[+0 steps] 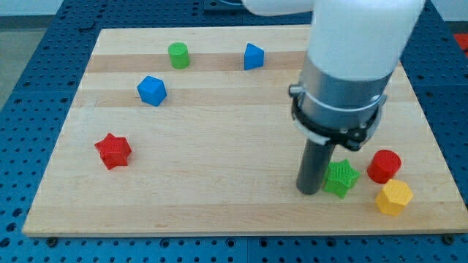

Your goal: Move your arm at the yellow hexagon

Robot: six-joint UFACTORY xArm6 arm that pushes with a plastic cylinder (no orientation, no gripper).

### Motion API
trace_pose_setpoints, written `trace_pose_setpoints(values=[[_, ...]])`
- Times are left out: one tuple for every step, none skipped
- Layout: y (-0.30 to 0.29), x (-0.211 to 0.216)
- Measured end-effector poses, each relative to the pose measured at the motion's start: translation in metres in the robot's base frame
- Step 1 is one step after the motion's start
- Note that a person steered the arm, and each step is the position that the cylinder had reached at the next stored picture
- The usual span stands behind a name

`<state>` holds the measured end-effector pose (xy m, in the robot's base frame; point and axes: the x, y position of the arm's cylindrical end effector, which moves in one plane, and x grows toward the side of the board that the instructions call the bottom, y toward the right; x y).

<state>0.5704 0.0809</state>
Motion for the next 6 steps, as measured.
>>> trace_pose_setpoints(values=[[-0.006,0.020],[0.030,0.047],[0.035,0.048],[0.042,0.049],[0.061,0.048],[0.093,0.048]])
